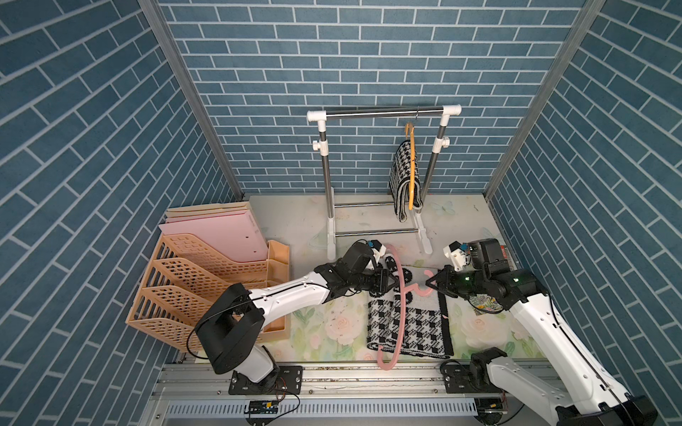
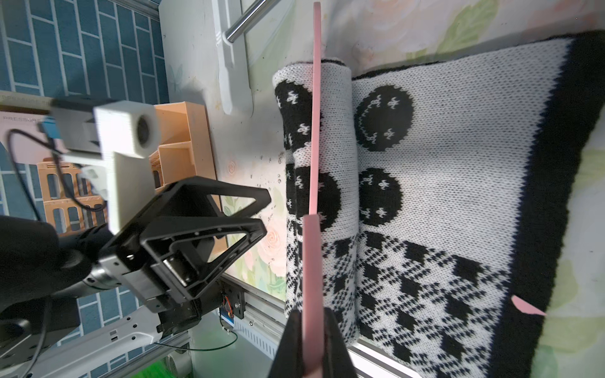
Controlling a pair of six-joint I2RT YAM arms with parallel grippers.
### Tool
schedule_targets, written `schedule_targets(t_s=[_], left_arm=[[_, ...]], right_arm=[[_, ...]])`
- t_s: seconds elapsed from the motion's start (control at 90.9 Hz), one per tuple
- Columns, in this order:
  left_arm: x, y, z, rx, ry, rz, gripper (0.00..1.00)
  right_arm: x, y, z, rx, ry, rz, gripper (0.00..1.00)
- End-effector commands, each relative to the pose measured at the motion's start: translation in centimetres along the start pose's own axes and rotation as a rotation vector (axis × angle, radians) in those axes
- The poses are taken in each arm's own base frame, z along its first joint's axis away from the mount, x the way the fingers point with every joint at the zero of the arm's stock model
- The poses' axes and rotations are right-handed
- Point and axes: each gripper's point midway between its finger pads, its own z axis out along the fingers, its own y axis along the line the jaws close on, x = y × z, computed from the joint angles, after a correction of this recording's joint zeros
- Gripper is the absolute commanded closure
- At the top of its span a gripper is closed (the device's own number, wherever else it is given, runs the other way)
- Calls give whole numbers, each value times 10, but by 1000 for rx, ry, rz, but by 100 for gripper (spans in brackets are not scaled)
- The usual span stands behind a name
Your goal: Hang the scarf on the hanger
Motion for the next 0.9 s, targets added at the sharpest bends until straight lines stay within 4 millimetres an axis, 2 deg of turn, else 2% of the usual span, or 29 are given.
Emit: schedule_targets(t_s=[0.0,0.143,0.286,0.407,0.484,0.528,0.616,0.671,0.891], left_arm=[[4,13,17,-13,17,-49,69],[-5,26,44,-62,20,-66,84],[2,9,64,89,35,-93,84],[21,10,84,96,89,-92,81],[29,9,88,100,112,-89,76],[30,9,85,97,114,-90,71],[26,12,71,31,109,-58,48],[24,18,59,-41,111,-27,38],[-7,24,-5,-205,28,15,27]], right_arm=[[-4,20,-7,-72,0,-23,100],[-2,24,-8,-92,11,-21,100],[-1,27,-9,-108,21,-23,100],[-2,31,-8,-122,31,-23,100],[-3,34,-8,-132,34,-21,100],[-4,35,-9,-139,34,-20,100],[-5,35,-9,-128,27,-21,100],[-5,33,-8,-119,33,-19,100],[-10,29,-5,-94,26,-15,100]])
